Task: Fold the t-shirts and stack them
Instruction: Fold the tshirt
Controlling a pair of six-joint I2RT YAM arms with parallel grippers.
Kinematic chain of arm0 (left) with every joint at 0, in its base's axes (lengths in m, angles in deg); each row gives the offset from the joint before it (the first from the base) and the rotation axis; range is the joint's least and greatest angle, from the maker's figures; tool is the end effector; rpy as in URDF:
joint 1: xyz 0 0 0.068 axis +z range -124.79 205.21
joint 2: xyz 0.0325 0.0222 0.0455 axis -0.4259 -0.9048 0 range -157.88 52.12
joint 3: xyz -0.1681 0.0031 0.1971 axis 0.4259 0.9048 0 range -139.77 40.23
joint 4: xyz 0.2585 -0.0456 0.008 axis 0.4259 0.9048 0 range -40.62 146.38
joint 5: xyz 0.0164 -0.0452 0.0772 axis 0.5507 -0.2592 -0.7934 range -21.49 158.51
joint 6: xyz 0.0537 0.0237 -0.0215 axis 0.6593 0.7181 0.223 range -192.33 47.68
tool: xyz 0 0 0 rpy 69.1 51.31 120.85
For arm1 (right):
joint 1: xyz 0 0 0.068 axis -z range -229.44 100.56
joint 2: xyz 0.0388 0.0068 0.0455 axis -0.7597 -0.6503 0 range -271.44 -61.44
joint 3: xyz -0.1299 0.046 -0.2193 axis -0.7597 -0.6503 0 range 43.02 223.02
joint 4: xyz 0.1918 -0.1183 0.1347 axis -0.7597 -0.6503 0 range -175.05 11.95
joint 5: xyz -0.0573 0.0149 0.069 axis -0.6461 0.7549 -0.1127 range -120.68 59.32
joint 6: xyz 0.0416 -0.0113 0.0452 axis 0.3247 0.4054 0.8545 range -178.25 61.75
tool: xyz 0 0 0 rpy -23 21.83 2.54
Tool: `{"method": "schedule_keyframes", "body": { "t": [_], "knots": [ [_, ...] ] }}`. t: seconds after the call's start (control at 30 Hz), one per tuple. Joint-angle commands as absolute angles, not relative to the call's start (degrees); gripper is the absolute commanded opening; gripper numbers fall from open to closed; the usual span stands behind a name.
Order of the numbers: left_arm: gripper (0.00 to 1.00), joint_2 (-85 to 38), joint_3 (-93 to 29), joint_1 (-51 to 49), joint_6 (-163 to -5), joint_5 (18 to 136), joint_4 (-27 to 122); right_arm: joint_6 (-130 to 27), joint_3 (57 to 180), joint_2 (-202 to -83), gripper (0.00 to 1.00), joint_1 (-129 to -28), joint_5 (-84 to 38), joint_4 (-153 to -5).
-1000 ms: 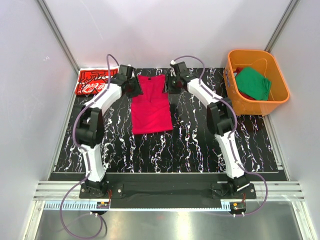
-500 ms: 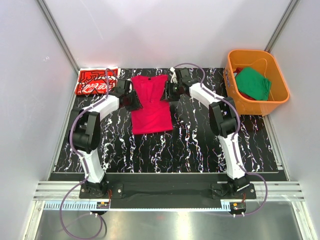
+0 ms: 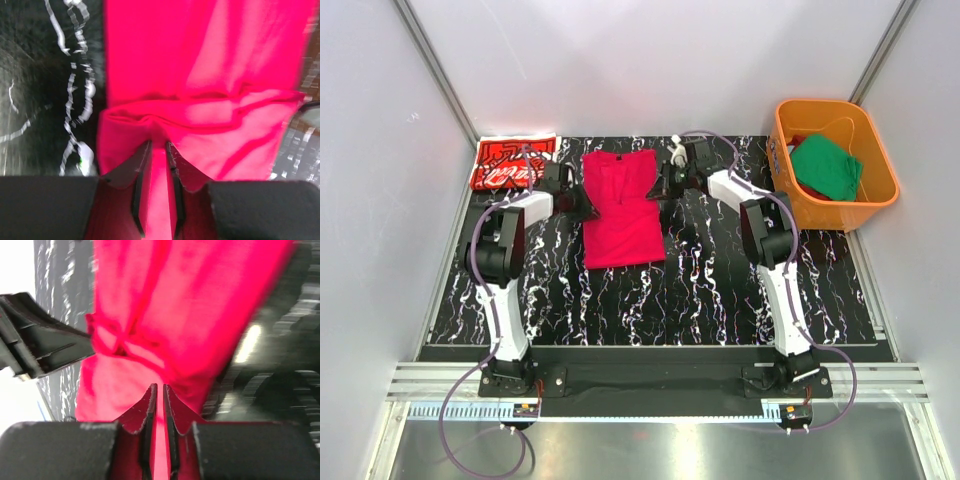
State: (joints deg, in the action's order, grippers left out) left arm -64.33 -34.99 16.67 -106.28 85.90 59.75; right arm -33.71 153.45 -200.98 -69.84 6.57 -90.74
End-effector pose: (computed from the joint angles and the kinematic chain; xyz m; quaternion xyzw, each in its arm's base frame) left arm 0.4232 -0.0779 0.1264 -0.1569 0.9216 -0.2509 0.2513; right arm 0.4940 0.2145 0.1336 -0.0992 0.8691 0.4174 0.2461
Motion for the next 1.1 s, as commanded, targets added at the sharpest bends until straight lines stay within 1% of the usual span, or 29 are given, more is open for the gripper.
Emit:
{"method": "schedule_keyframes", "body": {
  "t": [0.0, 0.07, 0.13, 0.17, 0.27, 0.37, 0.43, 0.53, 0.57, 0.6, 0.63, 0.67, 0.7, 0.73, 0.8, 0.87, 0.9, 1.0, 1.07],
  "knots": [
    [0.22, -68.54, -40.45, 17.91, -105.82, 88.89, 58.87, -29.25, 154.98, -206.00, 0.15, -65.88, 9.82, -86.92],
    [0.26, -70.83, -43.17, 17.91, -104.76, 88.46, 62.21, -29.68, 158.66, -207.68, 0.15, -65.52, 9.66, -91.03],
    [0.32, -70.15, -44.15, 17.83, -104.67, 89.16, 62.92, -31.26, 160.52, -208.30, 0.15, -65.17, 7.56, -93.77],
    [0.42, -67.53, -43.54, 17.65, -104.84, 88.82, 62.57, -31.53, 161.31, -207.95, 0.15, -65.08, 6.94, -95.43],
    [0.61, -62.60, -42.92, 17.12, -104.41, 87.58, 64.23, -33.63, 162.80, -205.15, 0.16, -64.91, 1.15, -101.31],
    [0.68, -54.87, -41.78, 16.95, -104.40, 86.97, 67.75, -35.83, 161.25, -199.88, 0.19, -65.43, -3.77, -105.63],
    [0.69, -48.37, -38.89, 16.95, -105.45, 85.92, 68.37, -36.45, 158.52, -194.26, 0.24, -66.22, -4.40, -106.00],
    [0.62, -41.43, -30.20, 16.95, -108.18, 86.35, 66.45, -36.28, 153.16, -188.71, 0.31, -69.82, -1.96, -106.35],
    [0.59, -40.36, -25.39, 16.95, -109.23, 87.66, 65.22, -35.93, 150.88, -187.92, 0.31, -71.83, 1.88, -105.65],
    [0.46, -39.56, -23.51, 16.95, -109.67, 89.24, 64.25, -33.92, 149.12, -186.69, 0.32, -72.98, 4.10, -104.25],
    [0.38, -39.38, -21.93, 16.95, -110.11, 89.86, 62.85, -32.16, 147.01, -185.98, 0.32, -74.04, 6.21, -102.15],
    [0.31, -39.73, -19.91, 16.95, -111.25, 90.91, 61.70, -30.14, 142.38, -185.63, 0.32, -76.05, 8.06, -96.21],
    [0.24, -40.25, -17.02, 16.95, -111.87, 93.27, 60.21, -26.29, 140.68, -185.89, 0.32, -76.77, 11.82, -93.72],
    [0.21, -40.78, -15.77, 16.95, -112.48, 93.73, 57.85, -24.60, 139.44, -186.50, 0.31, -77.56, 13.60, -91.43],
    [0.20, -42.01, -12.53, 16.77, -114.15, 94.52, 55.11, -21.79, 138.47, -189.04, 0.21, -80.27, 17.73, -87.72],
    [0.20, -42.45, -11.20, 16.77, -114.34, 93.83, 51.59, -21.51, 139.78, -190.98, 0.18, -81.86, 20.10, -87.28],
    [0.20, -42.89, -10.67, 16.77, -114.34, 92.60, 51.49, -21.77, 140.39, -192.90, 0.13, -82.83, 20.55, -87.80],
    [0.19, -44.38, -9.88, 16.77, -114.07, 90.58, 51.23, -22.21, 142.33, -196.42, 0.10, -83.01, 21.96, -89.47],
    [0.19, -45.17, -9.52, 16.77, -114.16, 89.61, 51.40, -23.43, 143.21, -197.83, 0.09, -83.10, 21.88, -91.49]
  ]
}}
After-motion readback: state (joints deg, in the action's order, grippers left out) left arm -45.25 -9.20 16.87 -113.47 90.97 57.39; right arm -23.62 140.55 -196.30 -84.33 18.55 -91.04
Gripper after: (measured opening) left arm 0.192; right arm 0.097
